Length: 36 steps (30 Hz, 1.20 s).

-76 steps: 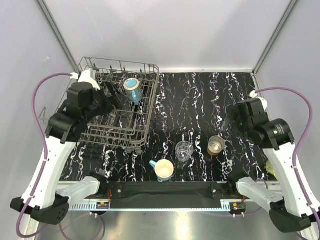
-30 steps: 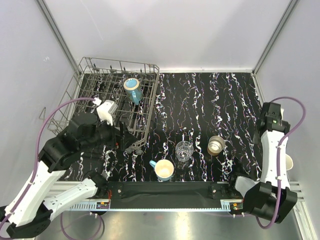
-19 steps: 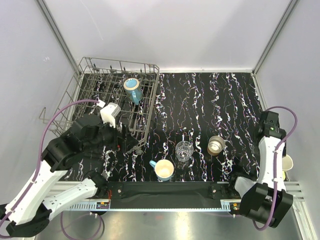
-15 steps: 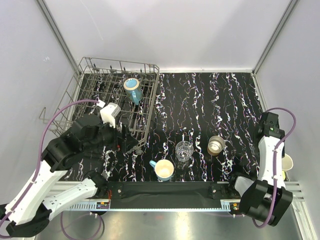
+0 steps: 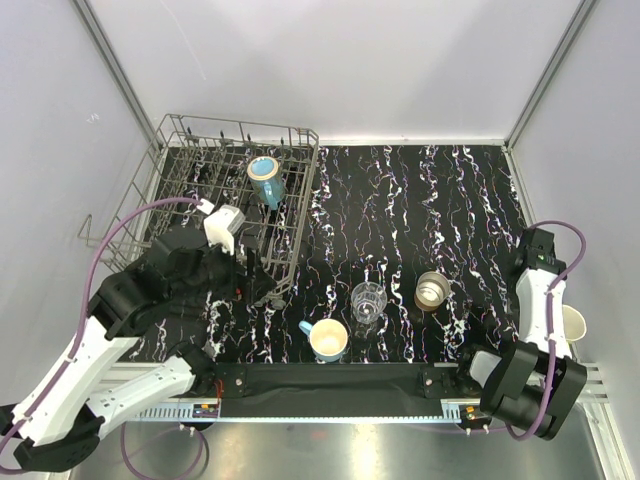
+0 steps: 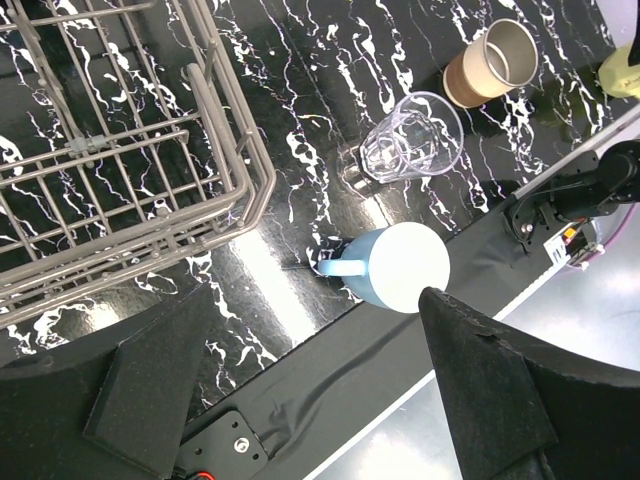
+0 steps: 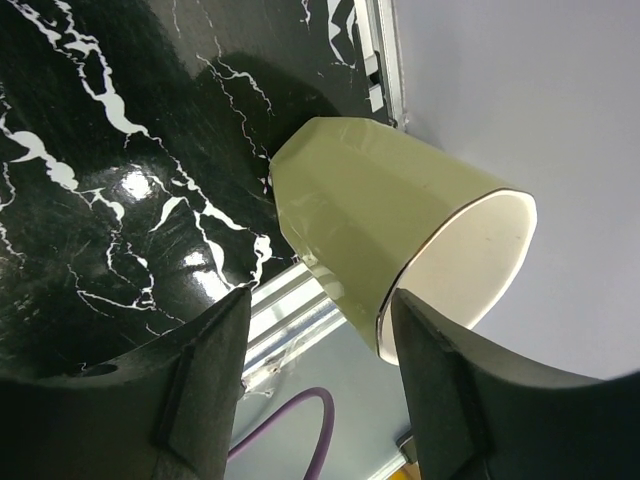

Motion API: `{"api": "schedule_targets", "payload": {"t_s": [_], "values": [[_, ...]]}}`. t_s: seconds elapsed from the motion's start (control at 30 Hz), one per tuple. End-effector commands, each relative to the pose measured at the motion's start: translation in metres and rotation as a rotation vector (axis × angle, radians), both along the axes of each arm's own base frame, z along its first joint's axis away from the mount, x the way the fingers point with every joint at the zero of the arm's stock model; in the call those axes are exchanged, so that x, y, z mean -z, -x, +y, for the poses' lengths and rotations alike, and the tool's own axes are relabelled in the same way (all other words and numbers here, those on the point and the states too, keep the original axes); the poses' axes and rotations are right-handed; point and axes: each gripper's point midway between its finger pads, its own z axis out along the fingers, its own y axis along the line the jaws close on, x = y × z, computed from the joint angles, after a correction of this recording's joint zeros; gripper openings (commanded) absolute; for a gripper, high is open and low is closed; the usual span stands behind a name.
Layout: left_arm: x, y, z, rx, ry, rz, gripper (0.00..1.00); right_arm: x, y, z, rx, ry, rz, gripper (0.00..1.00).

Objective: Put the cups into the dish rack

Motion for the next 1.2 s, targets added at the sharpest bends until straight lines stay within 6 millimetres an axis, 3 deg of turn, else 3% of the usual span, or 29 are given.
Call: {"api": "schedule_targets", "payload": {"t_s": [0.0, 0.2, 0.47, 0.6, 0.63, 0.67, 0.7, 1.03, 1.17], "values": [[-0.012, -0.005, 0.003, -0.003, -0.007, -0.058, 0.91, 0.002, -0.004, -0.008, 0.01, 0.017, -0.018, 0.65], [-0.004, -0.006, 0.004, -0.004, -0.028, -0.053, 0.91, 0.007, -0.002, -0.012, 0.016, 0.02, -0.009, 0.6], [0.0, -0.007, 0.008, -0.012, -0.051, -0.057, 0.92, 0.014, -0.004, -0.009, 0.011, -0.015, -0.018, 0.43], [0.002, -0.006, 0.009, -0.012, -0.054, -0.054, 0.93, 0.018, -0.003, -0.007, 0.005, -0.036, 0.0, 0.29], [0.003, -0.007, 0.01, -0.017, -0.057, -0.052, 0.93, 0.02, -0.001, -0.006, 0.008, -0.04, 0.006, 0.21], [0.002, -0.006, 0.01, -0.016, -0.055, -0.052, 0.93, 0.02, 0.0, -0.007, 0.012, -0.033, 0.011, 0.06], [0.003, -0.006, 0.01, -0.017, -0.057, -0.052, 0.93, 0.018, 0.001, -0.008, 0.019, -0.025, 0.01, 0.0], [0.0, -0.007, 0.01, -0.017, -0.062, -0.052, 0.93, 0.005, -0.005, -0.008, -0.017, 0.051, -0.018, 0.0], [-0.006, -0.008, 0.006, -0.012, -0.047, -0.049, 0.92, -0.022, -0.02, -0.018, -0.047, 0.209, -0.022, 0.0]]}}
